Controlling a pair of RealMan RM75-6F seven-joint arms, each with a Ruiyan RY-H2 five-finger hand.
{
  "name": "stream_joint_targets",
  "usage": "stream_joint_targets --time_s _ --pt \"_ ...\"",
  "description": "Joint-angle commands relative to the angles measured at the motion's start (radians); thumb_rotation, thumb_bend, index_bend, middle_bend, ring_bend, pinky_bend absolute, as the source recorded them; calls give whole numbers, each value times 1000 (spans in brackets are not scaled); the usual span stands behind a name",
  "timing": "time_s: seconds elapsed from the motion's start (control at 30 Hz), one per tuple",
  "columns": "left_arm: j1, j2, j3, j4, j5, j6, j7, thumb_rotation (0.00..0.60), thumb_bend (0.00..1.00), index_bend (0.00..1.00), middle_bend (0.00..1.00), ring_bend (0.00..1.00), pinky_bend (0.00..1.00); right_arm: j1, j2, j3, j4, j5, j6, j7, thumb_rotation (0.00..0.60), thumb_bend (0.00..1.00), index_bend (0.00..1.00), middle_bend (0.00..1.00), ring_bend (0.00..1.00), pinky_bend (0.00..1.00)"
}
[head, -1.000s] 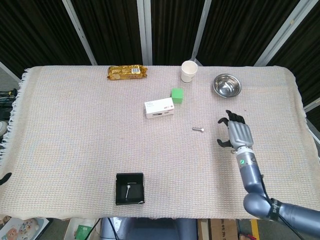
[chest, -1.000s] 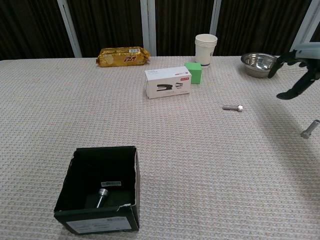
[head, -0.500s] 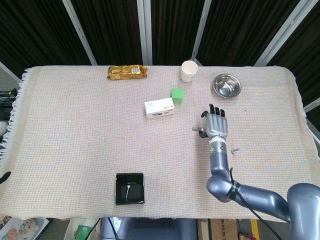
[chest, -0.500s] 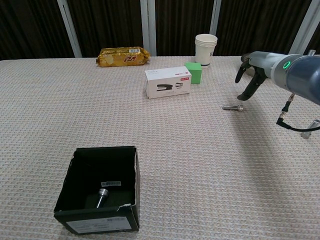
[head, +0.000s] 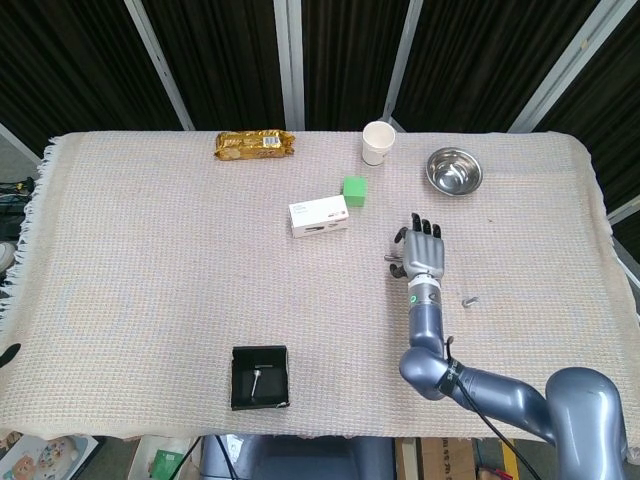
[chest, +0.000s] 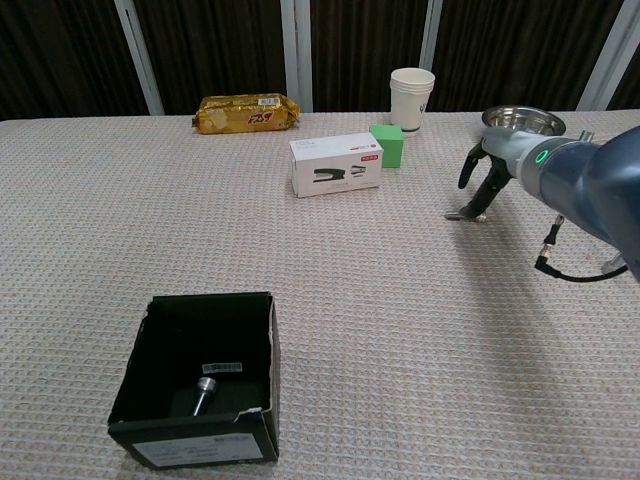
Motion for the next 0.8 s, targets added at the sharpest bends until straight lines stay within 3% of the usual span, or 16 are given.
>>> stream_joint_targets --time_s 0.03,0.8 --pt "2 2 -1 1 -1 1 -5 600 40 49 5 0 124 -3 -17 2 24 -9 -10 12 600 282 411 0 0 0" --pt "8 8 -3 2 -8 6 -13 600 40 49 5 0 124 -17 -82 28 143 -43 -71 43 600 283 515 0 0 0"
